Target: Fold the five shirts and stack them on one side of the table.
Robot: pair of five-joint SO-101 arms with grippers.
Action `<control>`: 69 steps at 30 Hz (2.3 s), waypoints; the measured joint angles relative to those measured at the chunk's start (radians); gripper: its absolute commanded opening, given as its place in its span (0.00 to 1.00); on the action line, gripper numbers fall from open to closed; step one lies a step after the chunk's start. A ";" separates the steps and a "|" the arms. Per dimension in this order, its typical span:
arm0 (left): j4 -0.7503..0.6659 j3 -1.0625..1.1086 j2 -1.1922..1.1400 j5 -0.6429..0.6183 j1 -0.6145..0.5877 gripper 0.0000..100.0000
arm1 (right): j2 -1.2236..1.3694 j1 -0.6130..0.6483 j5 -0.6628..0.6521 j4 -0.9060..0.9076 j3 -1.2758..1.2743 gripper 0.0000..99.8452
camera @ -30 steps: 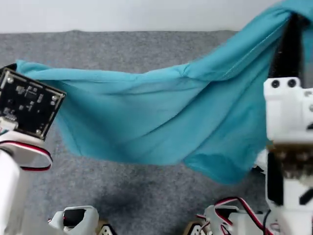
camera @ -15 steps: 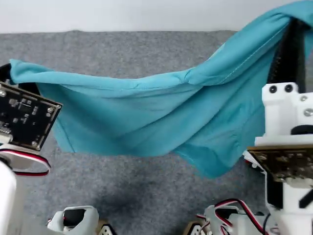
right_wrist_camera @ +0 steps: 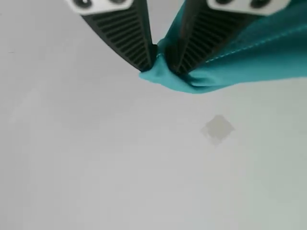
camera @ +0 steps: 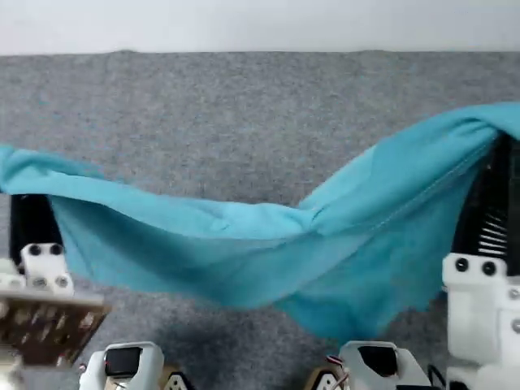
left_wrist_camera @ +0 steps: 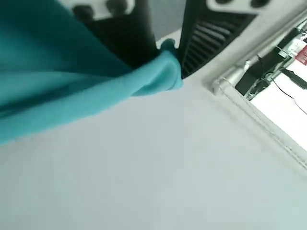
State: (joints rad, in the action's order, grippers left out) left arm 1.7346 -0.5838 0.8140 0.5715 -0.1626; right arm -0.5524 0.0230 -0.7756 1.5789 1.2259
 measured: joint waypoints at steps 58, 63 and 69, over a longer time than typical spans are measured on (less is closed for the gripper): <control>-0.982 0.428 -1.096 0.117 0.041 0.00 | 1.146 -0.006 0.087 -0.308 -0.126 0.01; -0.718 0.427 -1.096 0.273 0.044 0.00 | 1.146 -0.006 0.086 -0.060 -0.126 0.01; -0.499 0.427 -1.096 0.353 0.035 0.00 | 1.100 -0.008 0.048 0.173 -0.147 0.01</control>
State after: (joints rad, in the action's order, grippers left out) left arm 1.2359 -0.1573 -0.2816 0.9244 -0.1274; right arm 0.5478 0.0153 -0.7281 1.7522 1.0787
